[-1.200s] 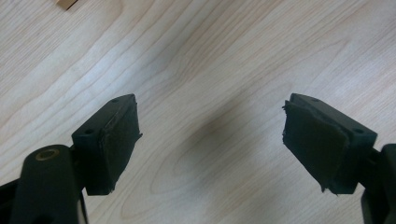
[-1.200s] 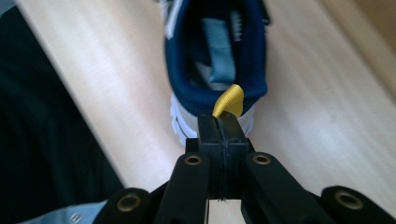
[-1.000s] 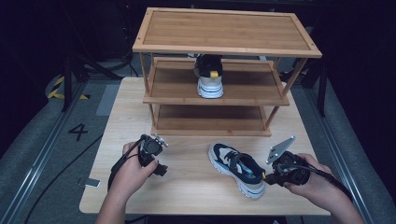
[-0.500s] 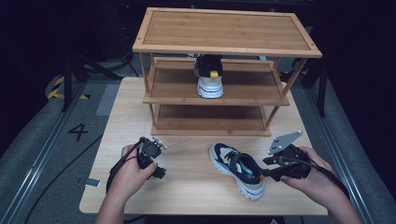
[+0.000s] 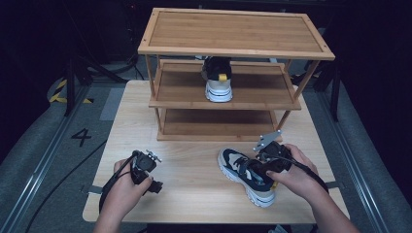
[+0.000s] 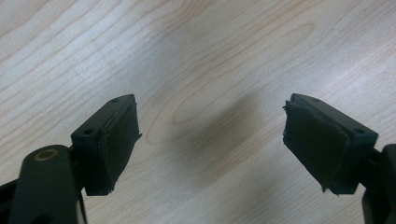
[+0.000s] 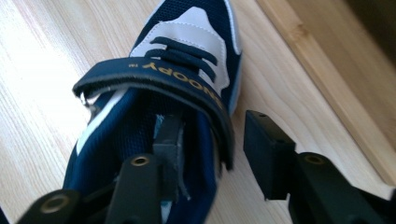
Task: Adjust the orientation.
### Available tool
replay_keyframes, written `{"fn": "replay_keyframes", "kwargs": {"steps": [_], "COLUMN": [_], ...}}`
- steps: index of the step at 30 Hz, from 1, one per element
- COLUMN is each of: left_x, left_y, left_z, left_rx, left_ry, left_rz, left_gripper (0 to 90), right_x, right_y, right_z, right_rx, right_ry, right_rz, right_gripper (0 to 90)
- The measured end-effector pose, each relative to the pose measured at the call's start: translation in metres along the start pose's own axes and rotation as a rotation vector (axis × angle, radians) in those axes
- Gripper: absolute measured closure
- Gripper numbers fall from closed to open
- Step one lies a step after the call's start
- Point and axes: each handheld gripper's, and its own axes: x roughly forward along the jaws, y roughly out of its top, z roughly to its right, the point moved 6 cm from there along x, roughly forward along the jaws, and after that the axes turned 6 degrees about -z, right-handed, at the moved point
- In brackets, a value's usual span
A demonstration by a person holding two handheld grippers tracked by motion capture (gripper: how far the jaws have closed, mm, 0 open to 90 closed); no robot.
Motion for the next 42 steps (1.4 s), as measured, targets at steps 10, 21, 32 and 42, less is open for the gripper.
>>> {"fn": "replay_keyframes", "kwargs": {"steps": [10, 21, 32, 42], "left_x": [0.002, 0.007, 0.005, 0.005], "left_y": [0.01, 0.034, 0.043, 0.049], "left_z": [0.002, 0.01, 0.009, 0.005], "left_rx": [0.02, 0.081, 0.098, 0.098], "left_ry": [0.0, -0.014, -0.017, -0.004], "left_rz": [-0.006, -0.005, -0.013, -0.036], "left_gripper": [18.6, 18.6, 18.3, 18.3], "right_x": [-0.005, -0.016, -0.057, -0.029], "right_y": [-0.011, -0.05, -0.081, -0.109], "right_z": [0.012, 0.038, 0.039, 0.033], "right_rx": [0.084, 0.26, 0.323, 0.339], "right_ry": [-0.097, -0.137, -0.043, 0.023], "right_rz": [-0.015, -0.025, 0.022, -0.179], "right_gripper": [76.3, 65.9, 64.0, 67.6]}}
